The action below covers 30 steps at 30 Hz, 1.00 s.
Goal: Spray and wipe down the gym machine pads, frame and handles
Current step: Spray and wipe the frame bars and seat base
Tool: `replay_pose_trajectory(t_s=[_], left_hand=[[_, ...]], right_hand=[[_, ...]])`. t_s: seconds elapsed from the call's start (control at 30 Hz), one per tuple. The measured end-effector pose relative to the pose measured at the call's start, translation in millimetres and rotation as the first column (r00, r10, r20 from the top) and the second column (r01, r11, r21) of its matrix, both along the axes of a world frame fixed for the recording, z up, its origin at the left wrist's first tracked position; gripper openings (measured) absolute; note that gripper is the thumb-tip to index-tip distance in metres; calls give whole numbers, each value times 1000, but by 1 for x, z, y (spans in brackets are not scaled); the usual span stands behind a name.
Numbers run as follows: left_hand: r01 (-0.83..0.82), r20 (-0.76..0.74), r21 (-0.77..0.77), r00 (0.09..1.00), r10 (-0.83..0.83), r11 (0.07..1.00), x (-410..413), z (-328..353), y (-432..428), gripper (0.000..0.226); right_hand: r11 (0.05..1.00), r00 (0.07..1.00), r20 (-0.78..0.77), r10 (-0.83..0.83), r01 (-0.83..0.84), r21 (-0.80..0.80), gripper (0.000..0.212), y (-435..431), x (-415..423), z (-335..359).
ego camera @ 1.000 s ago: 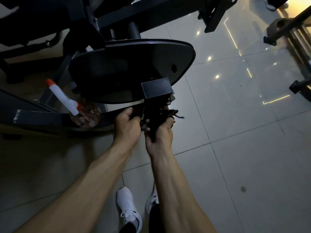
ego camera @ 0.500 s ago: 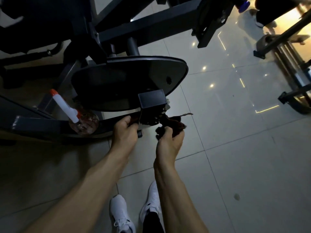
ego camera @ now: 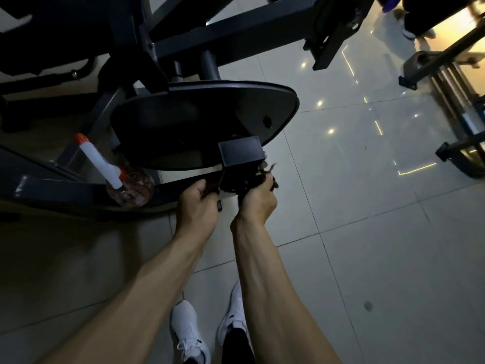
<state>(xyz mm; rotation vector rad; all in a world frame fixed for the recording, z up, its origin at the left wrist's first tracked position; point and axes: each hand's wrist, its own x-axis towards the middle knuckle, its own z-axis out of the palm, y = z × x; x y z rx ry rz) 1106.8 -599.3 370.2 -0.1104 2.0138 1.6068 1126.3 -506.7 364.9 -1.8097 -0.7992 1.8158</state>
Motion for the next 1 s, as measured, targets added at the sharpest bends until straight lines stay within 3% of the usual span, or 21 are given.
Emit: replay_pose_trajectory(t_s=[0.17, 0.37, 0.5, 0.6, 0.73, 0.87, 1.0], left_hand=[[-9, 12, 23, 1000, 9, 1000, -6, 7, -5, 46], [-306, 148, -97, 936, 318, 947, -4, 16, -3, 39], [-354, 205, -131, 904, 375, 926, -5, 31, -5, 41], [-369, 224, -87, 898, 379, 925, -5, 46, -6, 40], [-338, 273, -74, 898, 345, 938, -2, 61, -5, 39], [-301, 348, -21, 892, 289, 954, 15, 78, -2, 34], [-314, 417, 70, 872, 258, 947, 17, 117, -19, 15]], right_hand=[[918, 953, -272, -132, 14, -397, 33, -4, 3, 6], [779, 961, -218, -171, -4, -627, 33, 6, -4, 32], [675, 940, -213, -266, 23, -738, 26, 10, -3, 60], [688, 950, -199, -241, 23, -725, 27, 20, -1, 80], [767, 981, -192, 2, -125, -629, 31, 46, 4, 106], [821, 950, -224, 219, -304, -483, 23, 68, 8, 124], [895, 921, -263, 289, -358, -268, 21, 49, 22, 152]])
